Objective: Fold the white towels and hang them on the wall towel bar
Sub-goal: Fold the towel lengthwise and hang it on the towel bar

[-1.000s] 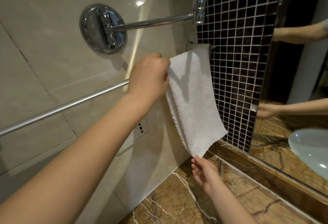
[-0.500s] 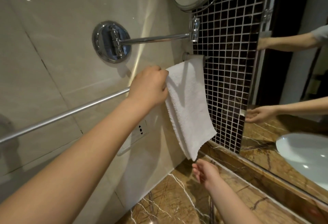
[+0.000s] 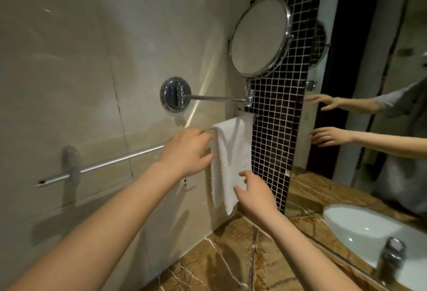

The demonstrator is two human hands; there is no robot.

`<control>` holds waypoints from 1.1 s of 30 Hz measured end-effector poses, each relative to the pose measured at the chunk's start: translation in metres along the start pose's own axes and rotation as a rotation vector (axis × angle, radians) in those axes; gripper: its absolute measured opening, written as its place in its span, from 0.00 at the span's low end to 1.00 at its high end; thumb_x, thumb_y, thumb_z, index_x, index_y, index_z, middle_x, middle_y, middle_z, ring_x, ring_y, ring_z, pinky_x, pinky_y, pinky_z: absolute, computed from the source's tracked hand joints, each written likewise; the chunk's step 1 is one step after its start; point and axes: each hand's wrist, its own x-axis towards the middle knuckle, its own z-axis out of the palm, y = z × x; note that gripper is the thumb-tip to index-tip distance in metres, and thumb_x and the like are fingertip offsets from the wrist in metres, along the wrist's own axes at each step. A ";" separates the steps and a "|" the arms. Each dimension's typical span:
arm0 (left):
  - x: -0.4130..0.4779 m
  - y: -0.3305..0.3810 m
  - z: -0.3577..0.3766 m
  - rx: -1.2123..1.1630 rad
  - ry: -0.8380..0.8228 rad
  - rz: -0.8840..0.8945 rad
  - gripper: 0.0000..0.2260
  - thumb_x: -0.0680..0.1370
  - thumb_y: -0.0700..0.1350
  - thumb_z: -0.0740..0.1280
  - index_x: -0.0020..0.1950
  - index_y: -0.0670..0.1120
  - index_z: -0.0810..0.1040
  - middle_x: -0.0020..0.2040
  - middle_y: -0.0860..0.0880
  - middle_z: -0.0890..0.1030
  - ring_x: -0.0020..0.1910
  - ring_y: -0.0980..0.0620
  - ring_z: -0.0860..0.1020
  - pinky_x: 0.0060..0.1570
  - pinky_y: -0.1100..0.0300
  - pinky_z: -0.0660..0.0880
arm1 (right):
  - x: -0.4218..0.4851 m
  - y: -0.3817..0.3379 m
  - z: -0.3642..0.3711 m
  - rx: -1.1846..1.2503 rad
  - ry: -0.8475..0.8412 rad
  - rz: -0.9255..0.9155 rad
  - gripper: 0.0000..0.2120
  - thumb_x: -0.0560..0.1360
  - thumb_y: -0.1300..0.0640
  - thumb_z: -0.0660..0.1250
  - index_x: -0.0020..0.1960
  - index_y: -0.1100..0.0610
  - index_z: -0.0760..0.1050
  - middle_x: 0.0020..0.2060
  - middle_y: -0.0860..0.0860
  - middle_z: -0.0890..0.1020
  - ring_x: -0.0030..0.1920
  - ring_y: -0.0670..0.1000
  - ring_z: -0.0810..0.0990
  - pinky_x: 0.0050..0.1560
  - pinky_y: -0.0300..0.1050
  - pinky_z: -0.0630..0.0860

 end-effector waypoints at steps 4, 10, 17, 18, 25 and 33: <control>-0.019 -0.009 -0.041 -0.007 0.014 -0.057 0.22 0.76 0.58 0.62 0.67 0.50 0.71 0.64 0.49 0.73 0.64 0.46 0.70 0.59 0.52 0.69 | -0.010 -0.049 -0.045 -0.166 0.078 -0.175 0.24 0.77 0.48 0.61 0.71 0.53 0.65 0.64 0.53 0.75 0.62 0.54 0.74 0.57 0.53 0.75; -0.050 -0.008 -0.078 -0.048 0.097 -0.068 0.23 0.76 0.59 0.60 0.69 0.53 0.69 0.67 0.52 0.72 0.67 0.48 0.68 0.60 0.52 0.69 | -0.030 -0.108 -0.097 -0.415 0.285 -0.324 0.22 0.76 0.46 0.59 0.68 0.53 0.67 0.59 0.54 0.76 0.59 0.57 0.75 0.53 0.52 0.73; -0.073 -0.003 -0.091 -0.065 0.054 -0.070 0.24 0.77 0.60 0.60 0.71 0.53 0.67 0.69 0.51 0.70 0.69 0.48 0.66 0.63 0.52 0.67 | -0.056 -0.111 -0.109 -0.494 0.268 -0.292 0.23 0.76 0.44 0.57 0.68 0.53 0.66 0.58 0.54 0.76 0.57 0.56 0.74 0.52 0.52 0.72; -0.075 -0.002 -0.093 -0.066 0.058 -0.066 0.24 0.77 0.60 0.60 0.71 0.53 0.67 0.70 0.51 0.70 0.69 0.48 0.67 0.63 0.51 0.67 | -0.060 -0.110 -0.112 -0.502 0.272 -0.286 0.23 0.76 0.45 0.57 0.68 0.53 0.66 0.56 0.54 0.76 0.56 0.56 0.74 0.51 0.52 0.72; -0.071 0.014 -0.101 -0.102 0.122 0.060 0.24 0.77 0.60 0.59 0.70 0.53 0.68 0.67 0.50 0.73 0.67 0.48 0.69 0.60 0.49 0.69 | -0.081 -0.104 -0.138 -0.563 0.348 -0.160 0.26 0.76 0.40 0.58 0.69 0.52 0.66 0.59 0.53 0.77 0.59 0.56 0.75 0.56 0.55 0.73; -0.041 0.074 -0.109 -0.245 0.183 0.335 0.25 0.77 0.61 0.58 0.71 0.52 0.68 0.66 0.49 0.74 0.66 0.47 0.70 0.61 0.47 0.71 | -0.131 -0.081 -0.198 -0.695 0.423 0.132 0.26 0.76 0.39 0.58 0.68 0.53 0.68 0.60 0.55 0.77 0.60 0.58 0.75 0.55 0.54 0.71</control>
